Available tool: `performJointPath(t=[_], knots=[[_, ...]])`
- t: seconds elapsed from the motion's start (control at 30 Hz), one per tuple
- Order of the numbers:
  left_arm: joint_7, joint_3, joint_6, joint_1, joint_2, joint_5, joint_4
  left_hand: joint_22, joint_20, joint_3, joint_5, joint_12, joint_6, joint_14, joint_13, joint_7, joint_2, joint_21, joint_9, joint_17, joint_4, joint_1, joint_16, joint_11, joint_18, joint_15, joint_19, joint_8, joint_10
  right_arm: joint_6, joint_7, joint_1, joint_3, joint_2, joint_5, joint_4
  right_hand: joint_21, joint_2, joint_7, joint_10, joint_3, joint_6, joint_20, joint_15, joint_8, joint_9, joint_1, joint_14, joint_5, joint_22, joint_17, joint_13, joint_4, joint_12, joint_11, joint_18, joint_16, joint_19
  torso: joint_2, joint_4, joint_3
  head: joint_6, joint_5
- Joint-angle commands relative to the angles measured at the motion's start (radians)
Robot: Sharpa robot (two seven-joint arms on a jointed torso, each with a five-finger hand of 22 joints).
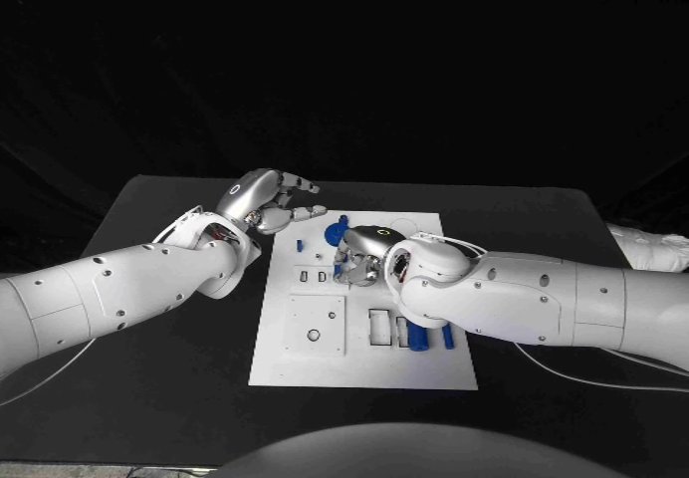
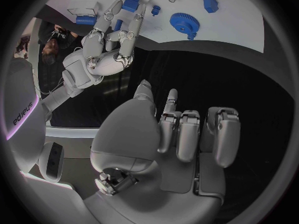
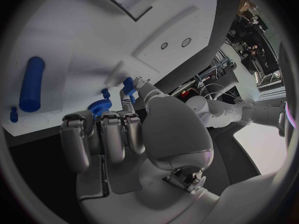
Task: Assemble the parts on the task board
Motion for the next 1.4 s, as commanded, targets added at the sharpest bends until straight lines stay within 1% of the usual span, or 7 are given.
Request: performJointPath(t=[0.03, 0.53, 0.9, 1.03, 1.1, 1.23, 1.4], knots=[[0.005, 0.001, -0.004, 0.001, 0.002, -0.005, 0.002, 0.263, 0.006, -0.007, -0.002, 0.003, -0.001, 0.104, 0.263, 0.005, 0.008, 0.002, -0.001, 0.263, 0.001, -0.001, 0.003, 0.006, -0.008, 0.007, 0.103, -0.004, 0.106, 0.028, -0.003, -0.001, 0.0, 0.002, -0.013, -0.001, 0.004, -0.009, 0.007, 0.105, -0.005, -0.001, 0.007, 0.006, -0.003, 0.0, -0.003, 0.106, -0.007, 0.263, 0.263, 0.263, -0.003, 0.004, 0.009, -0.007, 0.004, 0.105, -0.001, 0.0004, -0.0004, 0.0, -0.001], [0.005, 0.001, -0.004, 0.001, 0.001, -0.005, 0.002, 0.263, 0.006, -0.007, -0.002, 0.003, -0.001, 0.104, 0.263, 0.005, 0.008, 0.002, -0.001, 0.263, 0.001, -0.001, 0.003, 0.006, -0.008, 0.007, 0.103, -0.004, 0.106, 0.047, 0.004, -0.001, 0.0, 0.004, 0.0, -0.005, 0.004, -0.014, 0.012, 0.105, -0.008, -0.017, 0.014, 0.012, -0.015, -0.01, -0.007, 0.106, -0.014, 0.263, 0.263, 0.263, -0.004, 0.004, 0.014, -0.007, 0.004, 0.105, 0.0, 0.0003, 0.0001, 0.002, -0.004], [0.006, 0.001, -0.004, 0.001, 0.001, -0.005, 0.002, 0.263, 0.006, -0.007, -0.002, 0.003, -0.001, 0.104, 0.263, 0.005, 0.008, 0.002, -0.001, 0.263, 0.001, -0.001, 0.003, 0.006, -0.008, 0.007, 0.103, -0.004, 0.106, 0.053, 0.008, -0.001, 0.0, 0.002, 0.001, -0.003, 0.004, -0.062, 0.031, 0.105, -0.05, -0.14, 0.035, 0.03, -0.018, -0.047, -0.043, 0.106, -0.023, 0.263, 0.263, 0.263, -0.004, 0.004, 0.033, -0.007, 0.004, 0.105, 0.0, 0.0005, 0.0, 0.003, -0.004], [0.005, 0.001, -0.004, 0.001, 0.001, -0.005, 0.002, 0.263, 0.006, -0.007, -0.001, 0.003, -0.001, 0.104, 0.263, 0.005, 0.011, 0.002, -0.002, 0.263, 0.0, 0.001, 0.003, 0.006, -0.008, 0.007, 0.103, -0.004, 0.106, 0.046, 0.012, -0.001, 0.0, -0.002, -0.005, 0.0, 0.004, -0.067, 0.032, 0.105, -0.06, -0.155, 0.038, 0.031, -0.016, -0.051, -0.055, 0.106, -0.022, 0.263, 0.263, 0.263, 0.002, 0.004, 0.034, -0.007, 0.004, 0.105, 0.0, 0.0002, -0.0003, 0.002, -0.002], [0.005, 0.001, -0.004, 0.001, 0.001, -0.005, 0.002, 0.263, 0.006, -0.007, -0.001, 0.003, -0.001, 0.104, 0.263, 0.005, 0.011, 0.002, -0.002, 0.263, 0.0, 0.001, 0.003, 0.006, -0.008, 0.007, 0.103, -0.004, 0.106, 0.038, 0.014, -0.001, 0.0, -0.004, -0.008, 0.003, 0.004, -0.069, 0.033, 0.105, -0.065, -0.161, 0.039, 0.032, -0.016, -0.052, -0.062, 0.106, -0.023, 0.263, 0.263, 0.263, 0.006, 0.004, 0.035, -0.007, 0.004, 0.105, 0.0, -0.0002, -0.0002, -0.003, -0.001], [0.005, 0.001, -0.003, 0.001, 0.001, -0.005, 0.003, 0.263, 0.006, -0.007, -0.001, 0.003, -0.001, 0.104, 0.263, 0.005, 0.011, 0.002, -0.002, 0.263, 0.0, 0.001, 0.003, 0.006, -0.008, 0.007, 0.103, -0.004, 0.106, 0.004, 0.024, -0.001, 0.0, -0.014, -0.01, 0.012, 0.004, -0.074, 0.037, 0.105, -0.076, -0.166, 0.041, 0.034, -0.014, -0.053, -0.076, 0.106, -0.024, 0.263, 0.263, 0.263, 0.014, 0.004, 0.037, -0.007, 0.004, 0.105, 0.003, -0.0001, 0.0005, -0.001, 0.0], [0.001, 0.001, 0.003, 0.001, -0.005, 0.0, 0.014, 0.263, 0.006, -0.008, -0.001, 0.003, -0.002, 0.104, 0.263, 0.005, 0.01, 0.002, -0.002, 0.263, 0.001, 0.001, 0.003, 0.006, -0.008, 0.007, 0.103, -0.004, 0.106, -0.108, 0.072, 0.005, 0.0, -0.04, 0.01, 0.035, 0.004, -0.076, 0.044, 0.105, -0.089, -0.159, 0.045, 0.039, -0.008, -0.051, -0.1, 0.106, -0.023, 0.263, 0.263, 0.263, 0.036, 0.004, 0.043, -0.007, 0.004, 0.105, 0.0, -0.0009, 0.0015, -0.003, 0.007]])
